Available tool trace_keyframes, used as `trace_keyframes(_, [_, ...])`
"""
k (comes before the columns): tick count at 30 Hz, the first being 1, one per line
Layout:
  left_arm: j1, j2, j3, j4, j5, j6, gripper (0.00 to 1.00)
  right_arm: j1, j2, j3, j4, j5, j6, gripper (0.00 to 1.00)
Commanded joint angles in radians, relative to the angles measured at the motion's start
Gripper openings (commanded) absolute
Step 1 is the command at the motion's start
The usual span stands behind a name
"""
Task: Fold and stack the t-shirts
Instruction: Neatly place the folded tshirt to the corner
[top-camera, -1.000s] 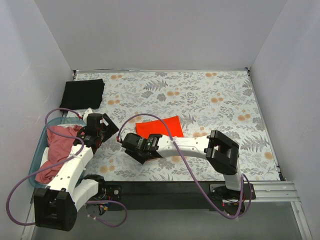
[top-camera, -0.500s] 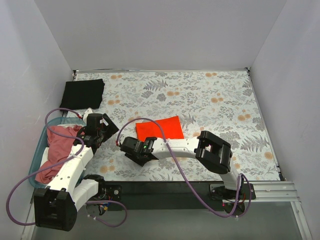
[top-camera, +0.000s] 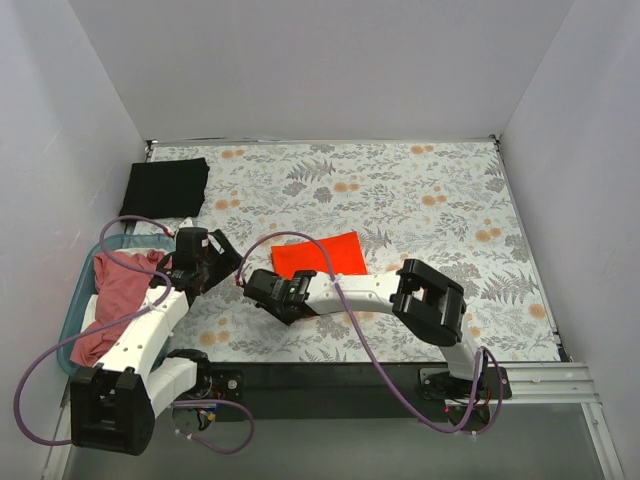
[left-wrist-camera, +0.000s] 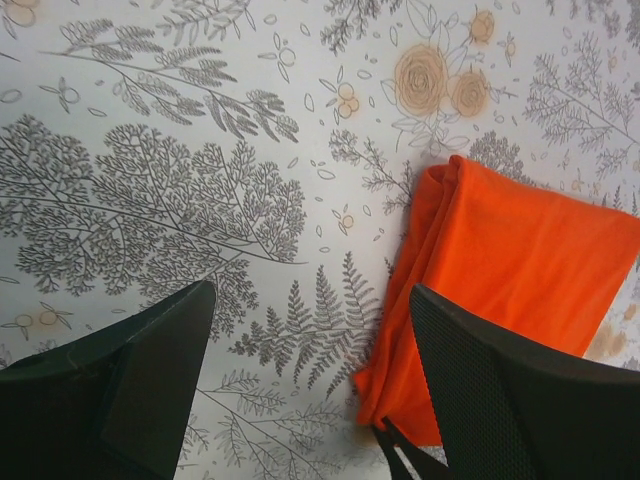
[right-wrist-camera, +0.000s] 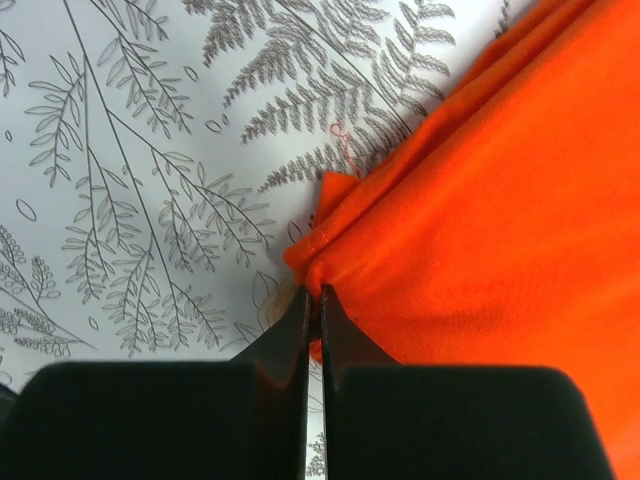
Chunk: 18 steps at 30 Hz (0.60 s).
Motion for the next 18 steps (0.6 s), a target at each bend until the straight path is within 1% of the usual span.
trace_keyframes(1, [0.006,0.022,0.001,-0.003,0.112,-0.018,0.78,-0.062,-0.129,-0.114,0.074,-0.085,0.042,0.01])
trace_keyframes(3, [0.006,0.035,0.001,-0.015,0.167,-0.05,0.78,-0.096,-0.214,-0.168,0.147,-0.14,0.056,0.01])
trace_keyframes(6, [0.002,0.042,-0.006,-0.016,0.237,-0.116,0.78,-0.136,-0.293,-0.24,0.189,-0.178,0.079,0.01])
trace_keyframes(7, [-0.001,0.042,-0.014,-0.016,0.279,-0.136,0.78,-0.147,-0.307,-0.265,0.211,-0.184,0.084,0.01])
trace_keyframes(11, [-0.03,0.045,-0.048,0.012,0.347,-0.25,0.78,-0.188,-0.356,-0.322,0.261,-0.23,0.11,0.01])
trace_keyframes(14, [-0.073,0.061,-0.087,0.093,0.382,-0.361,0.79,-0.205,-0.377,-0.349,0.287,-0.264,0.125,0.01])
trace_keyframes(17, [-0.151,0.09,-0.112,0.18,0.37,-0.472,0.79,-0.21,-0.377,-0.356,0.297,-0.273,0.13,0.01])
trace_keyframes(18, [-0.2,0.1,-0.114,0.199,0.353,-0.5,0.79,-0.21,-0.377,-0.357,0.301,-0.278,0.132,0.01])
